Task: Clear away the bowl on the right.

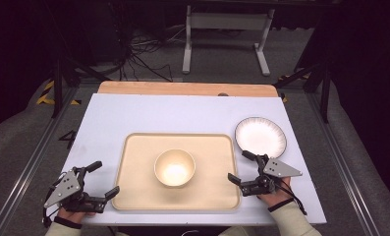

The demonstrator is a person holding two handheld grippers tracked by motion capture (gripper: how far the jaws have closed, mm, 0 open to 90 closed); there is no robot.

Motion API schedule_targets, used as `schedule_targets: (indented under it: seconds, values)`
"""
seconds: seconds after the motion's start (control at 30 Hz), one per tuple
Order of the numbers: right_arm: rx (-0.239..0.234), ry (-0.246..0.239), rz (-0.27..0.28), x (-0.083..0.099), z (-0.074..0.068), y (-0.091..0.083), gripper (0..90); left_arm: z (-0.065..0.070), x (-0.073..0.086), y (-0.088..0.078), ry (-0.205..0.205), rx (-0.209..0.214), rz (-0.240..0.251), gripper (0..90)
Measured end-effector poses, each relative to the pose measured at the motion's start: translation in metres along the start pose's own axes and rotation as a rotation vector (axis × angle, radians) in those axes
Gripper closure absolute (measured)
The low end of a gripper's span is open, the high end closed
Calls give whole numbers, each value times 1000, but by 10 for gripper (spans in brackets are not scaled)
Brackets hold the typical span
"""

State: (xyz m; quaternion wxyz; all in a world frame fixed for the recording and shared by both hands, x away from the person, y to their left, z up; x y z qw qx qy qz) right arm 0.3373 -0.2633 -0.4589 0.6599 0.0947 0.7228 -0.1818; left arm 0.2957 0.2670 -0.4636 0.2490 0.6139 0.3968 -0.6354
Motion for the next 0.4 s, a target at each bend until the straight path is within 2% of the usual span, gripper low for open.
schedule_targets:
  seconds: [0.4]
  values:
    - [-5,0,-14,1,1,2,27,0,0,0,-2,-3,-2,2]
Point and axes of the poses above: each handheld gripper's, and its own axes: y roughly forward along the jaws, x roughly out of its underside, z roughly to its right, the point moved 1 cm from there along y, roughly forward along the jaws, and after that the axes turned 15 degrees about -x, right-handed, at the moved point
